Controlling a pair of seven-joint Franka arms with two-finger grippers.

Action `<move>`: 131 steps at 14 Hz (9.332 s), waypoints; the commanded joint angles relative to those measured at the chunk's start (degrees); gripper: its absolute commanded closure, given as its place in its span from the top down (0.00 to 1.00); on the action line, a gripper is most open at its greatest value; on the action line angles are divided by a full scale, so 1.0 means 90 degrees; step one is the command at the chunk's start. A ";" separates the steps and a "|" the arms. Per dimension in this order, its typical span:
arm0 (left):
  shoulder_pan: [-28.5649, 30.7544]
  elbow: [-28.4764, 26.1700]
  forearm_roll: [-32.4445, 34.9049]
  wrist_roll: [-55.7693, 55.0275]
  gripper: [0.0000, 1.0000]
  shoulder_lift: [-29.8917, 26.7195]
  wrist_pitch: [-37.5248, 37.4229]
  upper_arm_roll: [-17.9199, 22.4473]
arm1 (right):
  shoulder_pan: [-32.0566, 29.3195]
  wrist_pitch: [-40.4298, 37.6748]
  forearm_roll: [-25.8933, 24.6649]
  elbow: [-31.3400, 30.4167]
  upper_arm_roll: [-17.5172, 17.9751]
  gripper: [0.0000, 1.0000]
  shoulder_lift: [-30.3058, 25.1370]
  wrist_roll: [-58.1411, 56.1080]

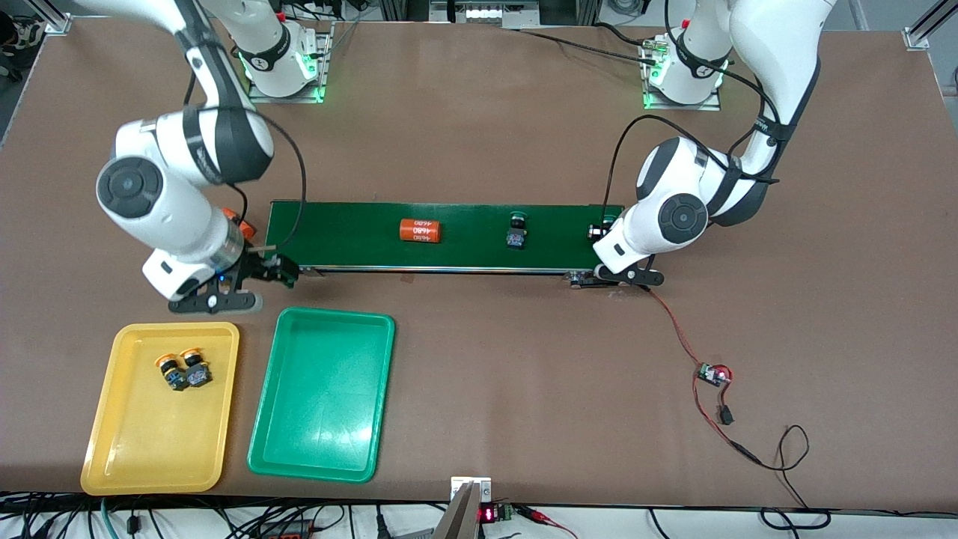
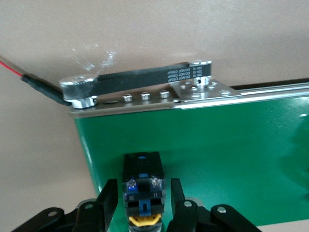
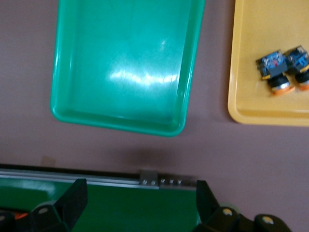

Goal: Sort buttons by color to trays
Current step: 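Return the right gripper to the belt while the left gripper places button, then lower the right gripper onto a blue button on the belt, then close the right gripper on the blue button and lift it, then carry the blue button over the green tray with the right gripper, then release the button into the green tray and move the right gripper back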

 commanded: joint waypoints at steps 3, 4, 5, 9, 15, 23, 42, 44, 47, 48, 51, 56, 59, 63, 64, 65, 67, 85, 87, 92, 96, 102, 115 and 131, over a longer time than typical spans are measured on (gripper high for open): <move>-0.0023 0.0040 -0.0865 0.0044 1.00 -0.0324 -0.0110 0.0008 | 0.0000 0.0095 0.0072 -0.1314 0.0867 1.00 -0.1084 0.1454; -0.0014 0.0050 -0.0906 0.0044 1.00 -0.0469 -0.0149 0.0008 | 0.0009 0.0144 0.0072 -0.1460 0.1023 1.00 -0.1201 0.1708; -0.0004 0.0079 -0.0907 0.0044 1.00 -0.0597 -0.0217 0.0018 | 0.0009 0.0251 0.0072 -0.1646 0.1141 1.00 -0.1319 0.1875; 0.0153 0.0848 -0.0208 0.0092 1.00 -0.1115 -0.1425 0.0115 | -0.0020 0.0933 0.0072 -0.2320 0.1562 1.00 -0.1456 0.2033; 0.0250 0.1386 0.1291 0.1068 1.00 -0.2042 -0.2238 0.0729 | 0.0097 0.1394 0.0014 -0.2429 0.1972 1.00 -0.1018 0.2872; 0.0737 0.2218 0.0264 0.1469 1.00 -0.2462 -0.3372 0.1697 | 0.0322 0.1980 -0.0025 -0.2429 0.1972 1.00 -0.0451 0.3282; 0.0748 0.2306 0.1193 0.1704 1.00 -0.2590 -0.3265 0.1434 | 0.0332 0.2634 -0.0592 -0.2351 0.1943 1.00 0.0126 0.3322; 0.0748 0.2306 0.1183 0.1704 1.00 -0.2580 -0.3275 0.1434 | 0.0332 0.2673 -0.0592 -0.2351 0.1933 1.00 0.0145 0.3322; 0.0748 0.2306 0.1183 0.1694 1.00 -0.2590 -0.3304 0.1424 | 0.0351 0.2683 -0.0592 -0.2282 0.1933 1.00 0.0233 0.3322; 0.0748 0.2306 0.1183 0.1694 1.00 -0.2590 -0.3333 0.1405 | 0.0351 0.2674 -0.0592 -0.2282 0.1933 1.00 0.0243 0.3322; 0.0807 0.2306 0.1164 0.1694 1.00 -0.2590 -0.3353 0.1404 | 0.0351 0.2674 -0.0582 -0.2282 0.1933 1.00 0.0262 0.3332; 0.0807 0.2306 0.1134 0.1694 1.00 -0.2590 -0.3353 0.1404 | 0.0371 0.2664 -0.0582 -0.2253 0.1933 1.00 0.0282 0.3332; 0.0787 0.2306 0.1134 0.1694 1.00 -0.2590 -0.3362 0.1404 | 0.0361 0.2654 -0.0582 -0.2253 0.1933 1.00 0.0282 0.3332; 0.0787 0.2306 0.1125 0.1675 1.00 -0.2590 -0.3440 0.1395 | 0.0361 0.2674 -0.0572 -0.2253 0.1933 1.00 0.0292 0.3332; 0.0787 0.2306 0.1125 0.1665 1.00 -0.2590 -0.3441 0.1395 | 0.0361 0.2674 -0.0572 -0.2253 0.1933 1.00 0.0292 0.3332; 0.0778 0.2306 0.1125 0.1665 1.00 -0.2590 -0.3441 0.1395 | 0.0361 0.2674 -0.0582 -0.2253 0.1933 1.00 0.0301 0.3332; 0.0778 0.2306 0.1125 0.1655 1.00 -0.2590 -0.3441 0.1404 | 0.0361 0.2674 -0.0572 -0.2253 0.1933 1.00 0.0330 0.3332; 0.0748 0.2374 0.1125 0.1635 1.00 -0.2580 -0.3450 0.1395 | 0.0351 0.2917 -0.0582 -0.2253 0.1914 1.00 0.0584 0.3303; 0.0748 0.2374 0.1125 0.1635 1.00 -0.2580 -0.3450 0.1375 | 0.0351 0.3005 -0.0592 -0.2253 0.1894 1.00 0.0672 0.3293; 0.0748 0.2374 0.1125 0.1635 1.00 -0.2580 -0.3450 0.1365 | 0.0361 0.3123 -0.1001 -0.2243 0.1797 0.49 0.0809 0.3273; 0.0748 0.2384 0.1125 0.1625 1.00 -0.2580 -0.3450 0.1356 | 0.0332 0.3026 -0.1012 -0.2020 0.1660 0.06 0.0761 0.3176; 0.0748 0.2384 0.1125 0.1626 1.00 -0.2590 -0.3450 0.1356 | 0.0205 0.1063 -0.0914 0.0283 0.1075 0.05 0.0838 0.2006; 0.0748 0.2384 0.1125 0.1626 1.00 -0.2590 -0.3480 0.1346 | -0.0850 0.3035 -0.0934 0.1868 0.0771 0.08 0.2967 0.0148; 0.0748 0.2384 0.1125 0.1626 1.00 -0.2600 -0.3509 0.1346 | -0.0099 0.2810 -0.0270 0.0143 0.0654 1.00 0.1535 0.1122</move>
